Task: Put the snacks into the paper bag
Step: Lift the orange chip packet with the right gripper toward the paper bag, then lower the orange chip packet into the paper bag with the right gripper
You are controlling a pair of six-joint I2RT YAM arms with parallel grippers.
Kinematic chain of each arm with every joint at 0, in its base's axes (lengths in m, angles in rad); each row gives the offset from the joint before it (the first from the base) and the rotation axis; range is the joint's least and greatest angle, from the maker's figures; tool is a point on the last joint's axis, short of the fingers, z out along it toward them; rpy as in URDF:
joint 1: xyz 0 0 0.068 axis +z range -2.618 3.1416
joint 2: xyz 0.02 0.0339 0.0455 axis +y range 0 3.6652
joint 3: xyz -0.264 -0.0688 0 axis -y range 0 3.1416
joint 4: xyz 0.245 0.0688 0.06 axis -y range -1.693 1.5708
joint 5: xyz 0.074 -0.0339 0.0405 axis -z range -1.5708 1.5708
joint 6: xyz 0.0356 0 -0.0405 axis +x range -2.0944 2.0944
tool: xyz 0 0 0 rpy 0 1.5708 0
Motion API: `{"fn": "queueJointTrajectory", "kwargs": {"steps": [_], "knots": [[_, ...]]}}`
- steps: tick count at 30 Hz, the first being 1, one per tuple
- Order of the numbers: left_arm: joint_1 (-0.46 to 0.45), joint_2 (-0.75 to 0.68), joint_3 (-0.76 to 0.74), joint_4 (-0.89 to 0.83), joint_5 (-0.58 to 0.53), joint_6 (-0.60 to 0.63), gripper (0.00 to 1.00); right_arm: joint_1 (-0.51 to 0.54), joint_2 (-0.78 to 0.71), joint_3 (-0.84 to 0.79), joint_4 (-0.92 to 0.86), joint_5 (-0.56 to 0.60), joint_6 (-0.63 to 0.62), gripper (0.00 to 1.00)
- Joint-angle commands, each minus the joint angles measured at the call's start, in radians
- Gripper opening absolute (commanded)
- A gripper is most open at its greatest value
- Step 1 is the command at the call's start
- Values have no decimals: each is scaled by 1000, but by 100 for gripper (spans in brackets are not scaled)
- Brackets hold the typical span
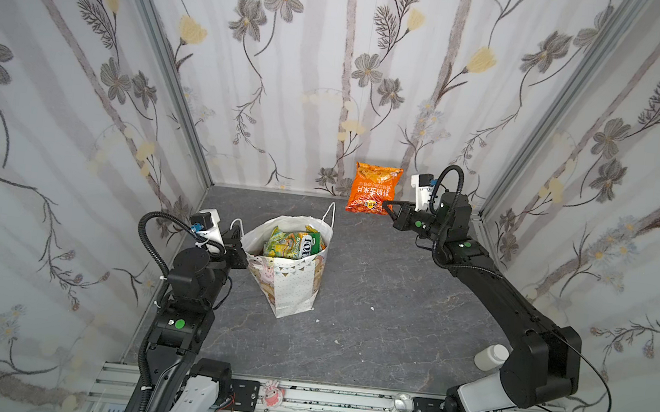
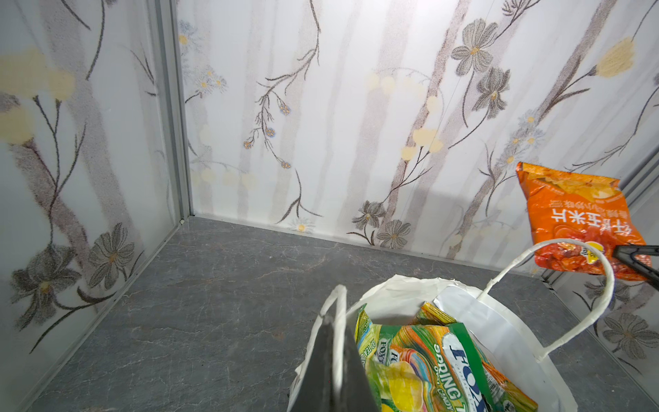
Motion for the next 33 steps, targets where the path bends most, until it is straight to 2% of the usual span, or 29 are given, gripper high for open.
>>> {"fn": "queueJointTrajectory", "kwargs": {"steps": [1, 6, 11, 18, 21, 28, 33], "knots": [[2, 0, 3, 13, -5, 3, 6, 31, -51, 26, -102, 31, -78, 0], [1, 0, 3, 13, -7, 3, 6, 109, -91, 83, -162, 18, -102, 0], [2, -1, 4, 13, -7, 4, 6, 213, -88, 163, -250, 76, -177, 0], [1, -1, 3, 13, -8, 8, 6, 354, 4, 284, -415, 145, -294, 0], [1, -3, 2, 11, -7, 8, 6, 408, 46, 323, -457, 218, -350, 0], [1, -4, 2, 12, -8, 9, 6, 447, 136, 358, -452, 241, -420, 0], [1, -4, 2, 12, -5, 10, 6, 456, 206, 405, -494, 212, -481, 0]]}}
